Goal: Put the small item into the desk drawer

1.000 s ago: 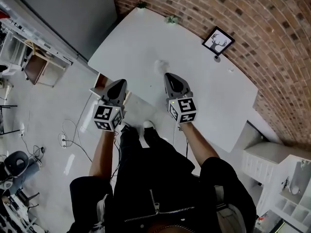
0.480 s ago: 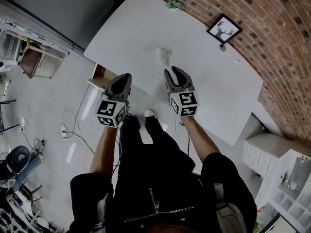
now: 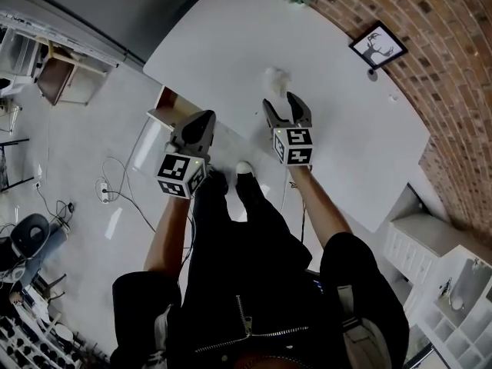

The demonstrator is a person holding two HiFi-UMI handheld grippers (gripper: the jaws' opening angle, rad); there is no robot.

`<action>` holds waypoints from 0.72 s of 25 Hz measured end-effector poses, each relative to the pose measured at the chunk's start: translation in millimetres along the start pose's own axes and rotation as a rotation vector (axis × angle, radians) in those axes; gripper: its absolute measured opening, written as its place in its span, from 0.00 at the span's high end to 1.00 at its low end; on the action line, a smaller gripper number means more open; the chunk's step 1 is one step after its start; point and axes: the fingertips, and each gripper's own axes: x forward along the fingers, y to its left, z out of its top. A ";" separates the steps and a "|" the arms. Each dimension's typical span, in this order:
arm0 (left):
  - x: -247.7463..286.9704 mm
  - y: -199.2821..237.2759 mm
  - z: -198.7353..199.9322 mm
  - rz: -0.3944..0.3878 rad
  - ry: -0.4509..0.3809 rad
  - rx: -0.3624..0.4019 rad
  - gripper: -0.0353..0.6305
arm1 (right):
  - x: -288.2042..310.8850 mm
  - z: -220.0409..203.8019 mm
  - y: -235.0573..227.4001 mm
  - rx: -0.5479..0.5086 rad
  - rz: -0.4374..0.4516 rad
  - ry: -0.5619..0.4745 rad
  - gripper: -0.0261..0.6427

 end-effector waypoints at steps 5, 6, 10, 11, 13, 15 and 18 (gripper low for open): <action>-3.4 4.8 -12.0 0.010 0.022 -0.022 0.91 | 37.4 -19.4 -15.8 0.030 -0.034 0.065 0.53; -4.3 6.2 -14.2 0.014 0.026 -0.029 0.91 | 45.4 -24.0 -19.2 0.040 -0.039 0.082 0.52; -9.6 14.8 -24.1 0.037 0.048 -0.053 0.91 | 77.9 -41.6 -32.3 0.063 -0.056 0.157 0.52; -11.5 17.0 -26.4 0.042 0.054 -0.057 0.91 | 85.1 -45.9 -35.8 0.063 -0.062 0.177 0.52; -15.2 22.4 -28.6 0.054 0.058 -0.063 0.91 | 97.8 -54.0 -43.7 0.060 -0.077 0.214 0.52; -19.1 28.8 -29.7 0.068 0.058 -0.066 0.91 | 108.1 -60.7 -51.3 0.064 -0.089 0.243 0.52; -25.8 39.8 -33.3 0.093 0.064 -0.075 0.91 | 118.8 -68.9 -58.6 0.067 -0.097 0.278 0.52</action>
